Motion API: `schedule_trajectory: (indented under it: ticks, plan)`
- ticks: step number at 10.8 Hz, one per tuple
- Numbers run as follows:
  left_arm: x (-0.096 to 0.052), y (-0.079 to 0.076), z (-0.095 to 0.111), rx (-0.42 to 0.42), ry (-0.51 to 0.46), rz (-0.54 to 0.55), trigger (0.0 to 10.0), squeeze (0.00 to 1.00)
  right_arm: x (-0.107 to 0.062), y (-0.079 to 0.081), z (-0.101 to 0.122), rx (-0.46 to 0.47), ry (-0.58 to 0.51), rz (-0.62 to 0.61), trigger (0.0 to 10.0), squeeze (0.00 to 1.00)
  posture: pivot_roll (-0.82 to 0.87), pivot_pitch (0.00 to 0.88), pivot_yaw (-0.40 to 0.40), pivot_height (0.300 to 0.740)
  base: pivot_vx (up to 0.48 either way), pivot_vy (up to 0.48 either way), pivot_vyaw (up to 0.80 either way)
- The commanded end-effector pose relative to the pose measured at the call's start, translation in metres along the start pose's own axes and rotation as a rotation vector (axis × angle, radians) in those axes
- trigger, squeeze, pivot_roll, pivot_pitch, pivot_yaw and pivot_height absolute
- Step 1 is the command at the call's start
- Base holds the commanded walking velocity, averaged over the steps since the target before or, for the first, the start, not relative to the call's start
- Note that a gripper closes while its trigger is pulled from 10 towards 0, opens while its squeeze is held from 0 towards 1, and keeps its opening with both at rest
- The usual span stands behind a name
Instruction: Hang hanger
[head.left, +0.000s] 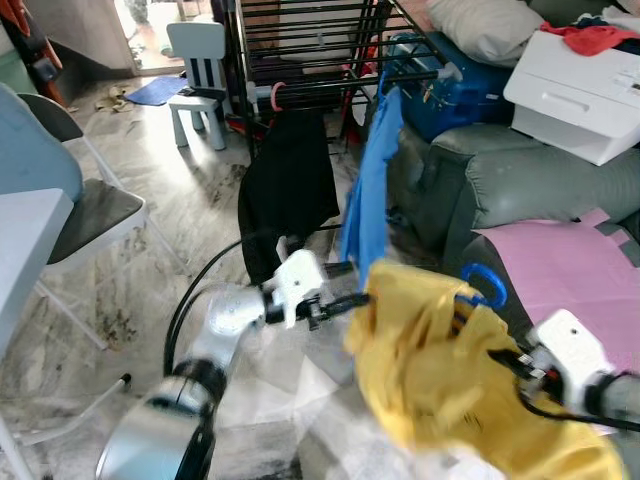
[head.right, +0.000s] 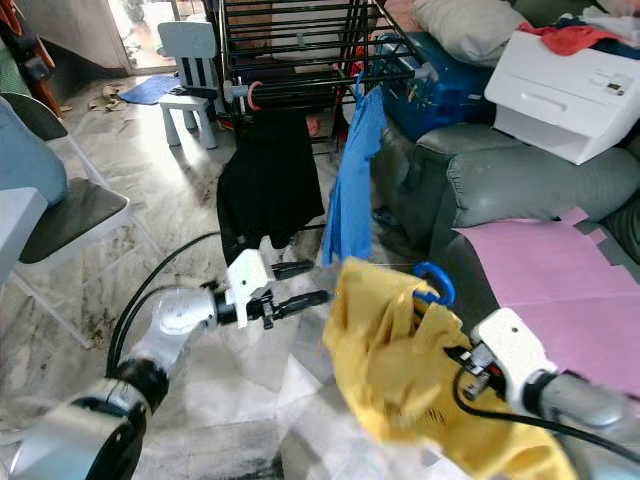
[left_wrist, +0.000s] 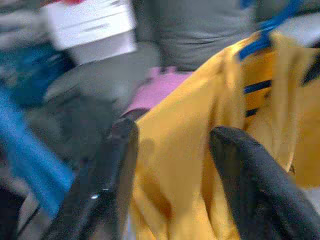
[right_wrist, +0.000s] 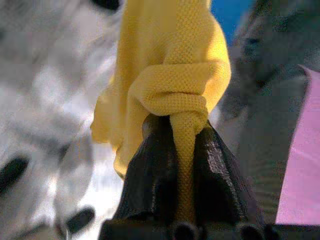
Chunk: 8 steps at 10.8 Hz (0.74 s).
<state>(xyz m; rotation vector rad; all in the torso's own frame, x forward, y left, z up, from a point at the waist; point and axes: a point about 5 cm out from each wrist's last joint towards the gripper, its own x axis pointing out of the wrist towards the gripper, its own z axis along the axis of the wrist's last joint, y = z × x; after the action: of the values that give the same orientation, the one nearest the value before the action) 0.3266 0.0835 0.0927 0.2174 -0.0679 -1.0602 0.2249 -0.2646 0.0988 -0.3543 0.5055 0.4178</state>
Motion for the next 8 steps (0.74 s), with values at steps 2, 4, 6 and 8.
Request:
schedule_trajectory:
  ticks: [2,4,6,8]
  plan:
    - [-0.010,0.017,-0.008,-0.121,-0.013,0.389,10.0,1.00,0.010,-0.003,0.014,0.077,-0.141,-0.234,0.0,0.00,-0.02,0.000,-0.022,0.740,0.000,0.000,0.00]
    - [-0.018,0.029,-0.016,-0.210,0.034,0.610,10.0,1.00,0.020,0.008,0.019,0.199,-0.219,-0.356,0.0,0.00,-0.02,0.000,-0.020,0.740,0.000,0.000,0.00]
    - [-0.029,0.034,-0.019,-0.189,0.059,0.734,10.0,1.00,0.026,0.022,0.019,0.296,-0.251,-0.451,0.0,0.00,-0.01,0.000,-0.015,0.740,0.000,0.000,0.00]
    - [-0.035,0.033,-0.021,-0.149,0.068,0.748,10.0,0.00,0.031,0.039,0.017,0.329,-0.249,-0.464,1.7,0.00,0.00,0.000,-0.019,0.740,0.000,0.000,0.00]
